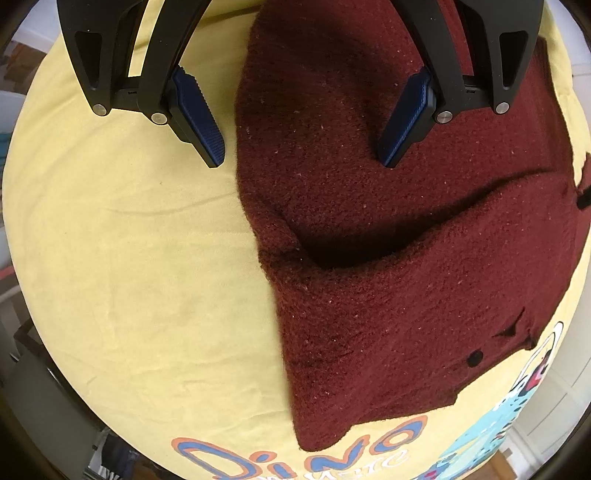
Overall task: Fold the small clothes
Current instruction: 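Grasp the other sleeve cuff with the left tool and lift it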
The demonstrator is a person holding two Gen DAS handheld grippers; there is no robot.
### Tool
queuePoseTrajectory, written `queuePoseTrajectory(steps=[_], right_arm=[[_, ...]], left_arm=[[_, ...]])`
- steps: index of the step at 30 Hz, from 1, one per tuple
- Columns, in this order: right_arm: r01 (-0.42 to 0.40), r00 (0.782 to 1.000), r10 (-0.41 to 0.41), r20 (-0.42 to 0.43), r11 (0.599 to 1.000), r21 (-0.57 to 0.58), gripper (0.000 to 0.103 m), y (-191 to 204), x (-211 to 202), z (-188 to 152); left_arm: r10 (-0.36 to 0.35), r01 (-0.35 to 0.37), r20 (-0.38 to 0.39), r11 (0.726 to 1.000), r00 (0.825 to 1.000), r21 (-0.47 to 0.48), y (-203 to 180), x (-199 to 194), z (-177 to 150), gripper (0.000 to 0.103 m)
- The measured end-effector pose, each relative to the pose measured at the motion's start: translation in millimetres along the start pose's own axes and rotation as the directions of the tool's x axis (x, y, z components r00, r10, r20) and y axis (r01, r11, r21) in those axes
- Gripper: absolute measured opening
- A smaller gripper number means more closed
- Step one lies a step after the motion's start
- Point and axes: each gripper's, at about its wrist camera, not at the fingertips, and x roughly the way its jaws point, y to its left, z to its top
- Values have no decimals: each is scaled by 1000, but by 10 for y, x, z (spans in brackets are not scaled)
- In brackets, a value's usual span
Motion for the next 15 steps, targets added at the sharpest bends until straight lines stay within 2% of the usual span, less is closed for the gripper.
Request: queuePoseTrajectory(steps=[4,8,12,14,15], right_arm=[[8,1000,-8,12,1000,-9,86,-1,-40,46],[18,999,-17,31,1000,-19,86,8,-85,113],[18,999,-17,41,1000,-13,86,-36,-137,208],[5,999,-4,51,1000,-9,86,-77,-185,273],[-5,999,6,53,1000,-7,86,-100,-206,309]], left_arm=[[-39,37,-36,998,999,-59,103,101,157,78],[-99,92,-96,993,991,-67,16,350,211,78],[-90,80,-133,993,987,-82,-56,584,194,76],[-83,75,-126,995,989,-68,-99,590,181,67],[-86,79,-123,995,989,-62,-126,584,182,55]])
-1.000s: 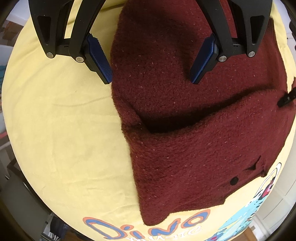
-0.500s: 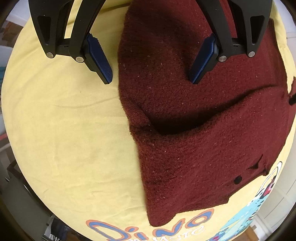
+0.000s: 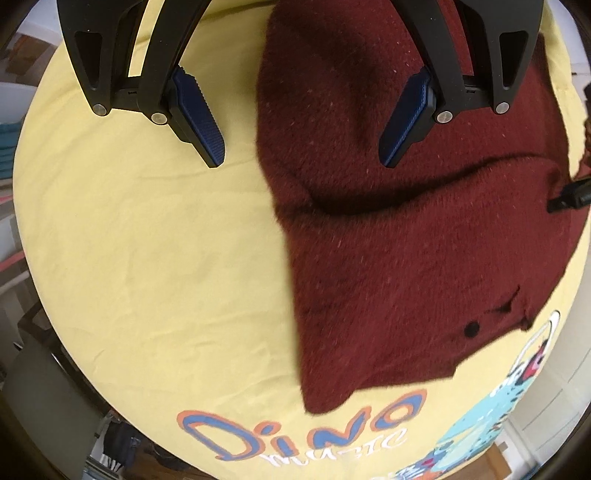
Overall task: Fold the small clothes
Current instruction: 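Grasp the other sleeve cuff with the left tool and lift it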
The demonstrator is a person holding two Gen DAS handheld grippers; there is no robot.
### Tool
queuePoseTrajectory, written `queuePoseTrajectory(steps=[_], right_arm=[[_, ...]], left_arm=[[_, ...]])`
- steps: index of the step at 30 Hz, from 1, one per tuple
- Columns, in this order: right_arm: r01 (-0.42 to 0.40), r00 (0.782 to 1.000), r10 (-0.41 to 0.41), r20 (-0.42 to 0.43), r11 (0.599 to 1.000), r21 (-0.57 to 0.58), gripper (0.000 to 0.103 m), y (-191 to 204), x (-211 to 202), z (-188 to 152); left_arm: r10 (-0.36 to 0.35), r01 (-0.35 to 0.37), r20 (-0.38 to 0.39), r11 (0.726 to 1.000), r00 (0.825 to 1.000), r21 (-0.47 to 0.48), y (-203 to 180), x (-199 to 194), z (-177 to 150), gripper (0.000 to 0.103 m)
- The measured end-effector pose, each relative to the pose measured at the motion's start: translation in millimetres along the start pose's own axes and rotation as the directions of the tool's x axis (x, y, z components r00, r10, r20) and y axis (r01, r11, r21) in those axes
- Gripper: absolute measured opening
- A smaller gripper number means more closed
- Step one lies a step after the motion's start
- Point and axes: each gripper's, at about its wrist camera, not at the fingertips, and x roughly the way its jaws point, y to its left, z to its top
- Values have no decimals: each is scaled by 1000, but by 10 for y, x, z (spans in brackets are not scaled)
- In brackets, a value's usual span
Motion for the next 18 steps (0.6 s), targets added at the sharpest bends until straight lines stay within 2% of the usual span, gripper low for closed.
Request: queuePoseTrajectory(steps=[4,6,10,12,14,16,17,18], right_arm=[[-7,999,6,36,1000,25,86,-133,-67,264],[-26,999,24,47,999,47,86,-190,-28,447],[-21,1000,21,5,999,32,86,-154,190,694],[-103,995,103,5,994,37,86,-132,248,800],[-130,991,131,-21,991,42,82,-110,336,873],[-104,993,105,-52,994,26,65,-58,420,886],[-115,991,117,-70,993,26,55,-30,471,860],[-147,985,151,-84,988,47,50,-24,517,854]], left_arm=[[-45,45,-2,999,999,16,-170,25,38,18],[-61,62,-4,998,998,14,-220,21,48,13],[-55,54,11,997,998,50,-355,14,47,10],[-71,69,27,996,997,49,-455,-12,117,9],[-77,74,58,996,995,40,-424,-130,143,9],[-91,88,85,996,992,34,-410,-249,204,9],[-88,85,101,996,991,38,-389,-291,308,9],[-83,78,119,996,989,45,-399,-337,353,9]])
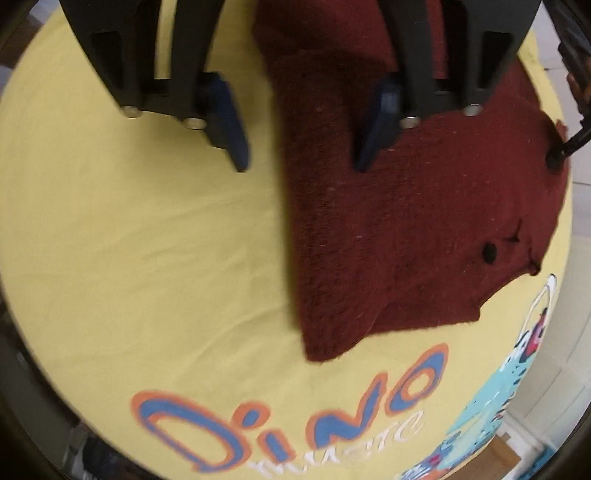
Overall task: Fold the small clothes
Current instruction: 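Grasp the other sleeve cuff with the left tool and lift it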
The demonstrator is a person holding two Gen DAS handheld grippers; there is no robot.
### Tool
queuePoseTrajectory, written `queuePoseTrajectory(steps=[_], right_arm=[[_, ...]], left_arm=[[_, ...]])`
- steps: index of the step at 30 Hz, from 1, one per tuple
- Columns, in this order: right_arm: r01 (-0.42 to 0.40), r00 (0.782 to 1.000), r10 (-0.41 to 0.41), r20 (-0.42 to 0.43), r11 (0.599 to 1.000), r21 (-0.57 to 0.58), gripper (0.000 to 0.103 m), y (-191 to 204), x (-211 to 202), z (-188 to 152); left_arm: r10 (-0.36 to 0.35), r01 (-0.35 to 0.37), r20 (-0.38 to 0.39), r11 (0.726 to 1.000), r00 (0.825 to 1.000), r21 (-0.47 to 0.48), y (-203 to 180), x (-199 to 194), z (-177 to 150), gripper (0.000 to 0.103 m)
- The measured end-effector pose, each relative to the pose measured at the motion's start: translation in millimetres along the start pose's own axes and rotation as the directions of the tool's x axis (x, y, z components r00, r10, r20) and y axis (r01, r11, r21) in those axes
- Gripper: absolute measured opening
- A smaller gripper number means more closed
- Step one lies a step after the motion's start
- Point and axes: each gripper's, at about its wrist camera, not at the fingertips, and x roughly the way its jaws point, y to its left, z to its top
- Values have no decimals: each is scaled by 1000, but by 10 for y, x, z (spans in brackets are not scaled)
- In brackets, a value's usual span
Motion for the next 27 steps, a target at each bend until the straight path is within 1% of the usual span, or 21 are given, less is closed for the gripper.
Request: queuePoseTrajectory(steps=[3,5,7,9,11,12,15,16,19,21,24,27], right_arm=[[-46,999,46,3,999,20,49,22,0,-36],[-57,998,56,11,998,11,49,53,-31,-62],[-63,998,62,20,998,7,49,68,-49,-74],[-57,998,57,12,998,16,49,51,-14,-99],[-46,999,46,-6,999,23,47,36,79,-126],[-46,999,46,-6,999,24,39,29,102,-131],[-72,997,72,12,995,63,19,-33,72,-153],[-81,997,79,24,994,70,18,-55,41,-164],[-62,996,59,68,997,50,16,-64,-109,-197],[-45,995,40,90,997,57,16,-52,-128,-213],[12,998,-15,67,999,43,16,-6,40,-213],[58,996,-59,73,998,20,19,132,88,-168]], left_arm=[[12,-12,53,1000,999,11,-42,-117,186,9],[14,-15,89,1000,996,5,-3,-156,265,9],[28,-28,118,1000,993,3,74,-203,279,9],[45,-46,96,999,994,10,181,-182,201,9],[83,-86,66,996,994,30,270,-113,136,9],[94,-96,51,995,994,32,317,-69,87,9],[93,-93,26,996,995,9,420,55,-16,9],[86,-87,26,996,996,4,446,67,-42,9],[65,-65,29,998,997,5,477,44,-75,10],[85,-86,30,996,996,32,466,93,-50,10],[114,-116,21,991,993,67,462,215,-76,13],[118,-121,36,990,992,76,444,245,-109,18]])
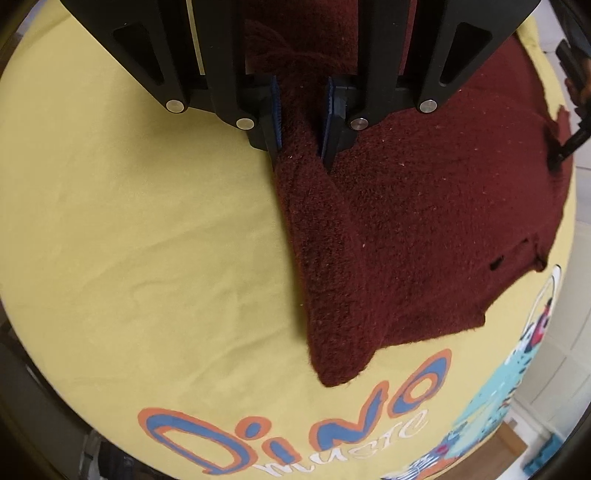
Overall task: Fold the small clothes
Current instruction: 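Grasp the other sleeve cuff with the left tool and lift it, then fold the held sleeve across the body and open the left tool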
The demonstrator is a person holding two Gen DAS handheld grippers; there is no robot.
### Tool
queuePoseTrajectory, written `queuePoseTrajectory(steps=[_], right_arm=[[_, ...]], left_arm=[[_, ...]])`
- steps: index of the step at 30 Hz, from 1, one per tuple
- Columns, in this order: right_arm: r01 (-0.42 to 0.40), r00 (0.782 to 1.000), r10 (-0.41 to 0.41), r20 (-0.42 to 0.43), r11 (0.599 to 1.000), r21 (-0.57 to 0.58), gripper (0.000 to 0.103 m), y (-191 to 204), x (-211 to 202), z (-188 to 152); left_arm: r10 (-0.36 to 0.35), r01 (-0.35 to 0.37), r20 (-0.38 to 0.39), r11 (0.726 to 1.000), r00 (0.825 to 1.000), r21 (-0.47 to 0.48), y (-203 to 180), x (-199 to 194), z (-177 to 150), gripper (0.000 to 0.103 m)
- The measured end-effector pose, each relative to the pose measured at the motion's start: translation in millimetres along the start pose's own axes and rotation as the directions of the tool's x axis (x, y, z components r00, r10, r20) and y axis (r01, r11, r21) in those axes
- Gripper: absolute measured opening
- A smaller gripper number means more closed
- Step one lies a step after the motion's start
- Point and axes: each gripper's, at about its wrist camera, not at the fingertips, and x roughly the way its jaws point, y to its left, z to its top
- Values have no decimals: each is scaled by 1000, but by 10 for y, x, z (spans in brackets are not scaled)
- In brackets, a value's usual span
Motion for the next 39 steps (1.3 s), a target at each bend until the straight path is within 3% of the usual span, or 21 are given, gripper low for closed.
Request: queuePoseTrajectory(steps=[1,3,4,5,7,9,11,13,17,19,22,25,29,31,37,39], right_arm=[[15,1000,-15,5,1000,-18,20,47,-12,6],[55,998,-54,15,997,-51,33,128,-52,7],[67,998,-66,21,996,-62,37,164,-66,8],[83,996,-80,32,994,-76,43,195,-104,8],[110,993,-105,59,990,-90,51,253,-216,5],[115,988,-103,113,987,-110,71,354,-393,6],[102,983,-78,164,985,-142,82,501,-582,-15],[96,979,-61,196,981,-171,83,667,-705,-57],[76,966,-9,258,966,-249,102,1145,-837,-156],[81,955,12,296,951,-298,102,1368,-831,-261],[108,950,5,312,933,-342,102,1598,-670,-400],[103,963,-5,270,930,-352,102,1715,-356,-568],[133,974,-53,220,921,-366,102,1695,-10,-686],[148,976,-75,202,917,-370,102,1599,130,-689],[177,971,-109,214,927,-330,102,1171,84,-561],[196,966,-132,224,937,-291,102,994,47,-504]], left_arm=[[8,-8,4,1000,1000,5,-6,-2,-1,22],[35,-35,5,999,999,14,-46,0,-15,33],[70,-70,-4,997,998,16,-53,-4,4,48],[85,-85,-8,996,996,16,-66,-20,19,55],[104,-105,11,994,994,21,-74,-109,48,79],[111,-113,43,993,993,34,-114,-238,70,92],[109,-114,81,992,991,58,-201,-368,82,100],[99,-111,128,990,987,89,-333,-497,98,102],[50,-77,200,989,979,130,-586,-626,47,102],[32,-64,218,988,975,143,-736,-623,54,102],[30,-62,190,984,981,165,-870,-476,-2,102],[41,-68,151,982,988,175,-907,-225,-84,102],[68,-82,90,983,994,166,-860,16,-274,102],[94,-110,102,981,990,161,-753,65,-355,102],[127,-141,102,979,987,147,-430,68,-436,102],[97,-105,77,988,992,110,-334,108,-437,102]])
